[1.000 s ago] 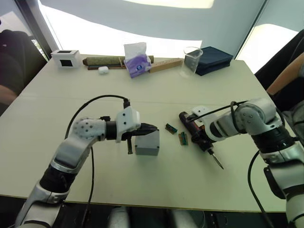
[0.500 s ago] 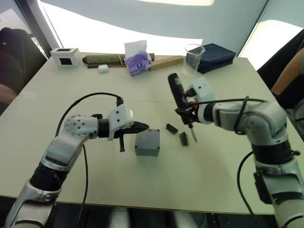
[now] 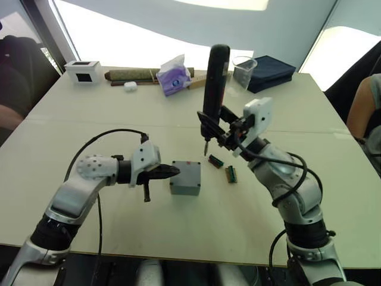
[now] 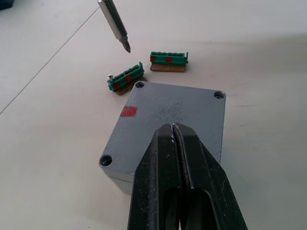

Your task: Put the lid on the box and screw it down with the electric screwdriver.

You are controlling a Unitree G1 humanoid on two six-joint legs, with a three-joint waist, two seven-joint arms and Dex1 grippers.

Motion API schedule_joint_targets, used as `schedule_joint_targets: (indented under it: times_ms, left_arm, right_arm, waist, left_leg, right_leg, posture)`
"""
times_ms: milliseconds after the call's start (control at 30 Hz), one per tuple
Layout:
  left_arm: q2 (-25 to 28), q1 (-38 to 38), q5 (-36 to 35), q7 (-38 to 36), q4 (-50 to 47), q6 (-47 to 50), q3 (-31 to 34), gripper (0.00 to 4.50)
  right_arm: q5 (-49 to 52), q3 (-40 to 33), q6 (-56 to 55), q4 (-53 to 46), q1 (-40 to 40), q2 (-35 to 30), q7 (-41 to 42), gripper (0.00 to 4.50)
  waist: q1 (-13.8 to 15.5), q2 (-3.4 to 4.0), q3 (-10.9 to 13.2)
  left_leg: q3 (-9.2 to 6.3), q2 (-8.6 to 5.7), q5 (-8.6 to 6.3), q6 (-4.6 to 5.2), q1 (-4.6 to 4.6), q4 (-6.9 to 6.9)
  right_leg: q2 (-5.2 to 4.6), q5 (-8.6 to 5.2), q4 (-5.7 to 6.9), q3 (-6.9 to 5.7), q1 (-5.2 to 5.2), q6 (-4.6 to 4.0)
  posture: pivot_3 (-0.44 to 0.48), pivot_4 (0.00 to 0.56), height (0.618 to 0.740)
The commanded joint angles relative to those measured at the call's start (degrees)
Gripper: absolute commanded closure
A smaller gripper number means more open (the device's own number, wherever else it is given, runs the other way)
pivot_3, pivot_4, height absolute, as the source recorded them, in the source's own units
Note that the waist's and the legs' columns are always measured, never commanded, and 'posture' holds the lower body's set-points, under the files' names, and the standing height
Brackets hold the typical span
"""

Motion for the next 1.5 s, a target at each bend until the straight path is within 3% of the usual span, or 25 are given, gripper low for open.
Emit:
schedule_joint_targets:
  times_ms: [33, 1100, 1267, 1500]
  left_arm:
    - [-0.63, 0.39, 1.93, 0.81, 1.27, -1.38, -1.32, 4.50]
    - [-2.10, -1.61, 5.04, 0.35, 6.16, -3.65, -3.08, 4.50]
    - [-2.26, -1.53, 5.31, 0.61, 6.37, -3.42, -3.24, 4.50]
    - [-2.80, -0.90, 6.82, 1.30, 7.37, -3.91, -4.48, 4.50]
  right_arm:
    - [-2.25, 0.73, -4.72, -3.31, 0.07, 2.56, 0.85, 2.64]
    - [-15.27, 3.70, -16.87, 4.18, 7.47, 8.46, 3.72, 2.64]
    - [-13.01, 4.04, -8.50, 4.71, 9.27, 7.99, 3.94, 2.64]
    - [-15.73, 5.45, -5.85, 5.84, 9.94, 5.83, 4.67, 2.64]
  waist:
    - [0.02, 0.00, 0.00]
    - [0.06, 0.00, -0.01]
    - [0.04, -0.02, -0.08]
    - [-0.02, -0.05, -0.17]
  left_leg:
    - [0.00, 0.00, 0.01, -0.02, 0.00, -0.01]
    - [-0.02, -0.01, 0.05, -0.09, 0.11, 0.03]
    - [-0.02, -0.01, 0.05, -0.09, 0.22, 0.03]
    - [-0.01, -0.01, 0.03, -0.06, 1.06, -0.09]
  right_leg:
    - [0.00, 0.00, 0.00, 0.00, 0.00, 0.00]
    - [0.00, 0.00, 0.07, -0.02, 0.12, 0.00]
    - [0.00, 0.00, 0.09, -0.02, 0.21, 0.00]
    - [0.00, -0.03, -0.02, -0.01, 1.07, -0.03]
  posture:
    - [0.000, 0.150, 0.721]
    - [0.000, 0.150, 0.721]
    - [0.000, 0.150, 0.721]
    - [0.000, 0.150, 0.721]
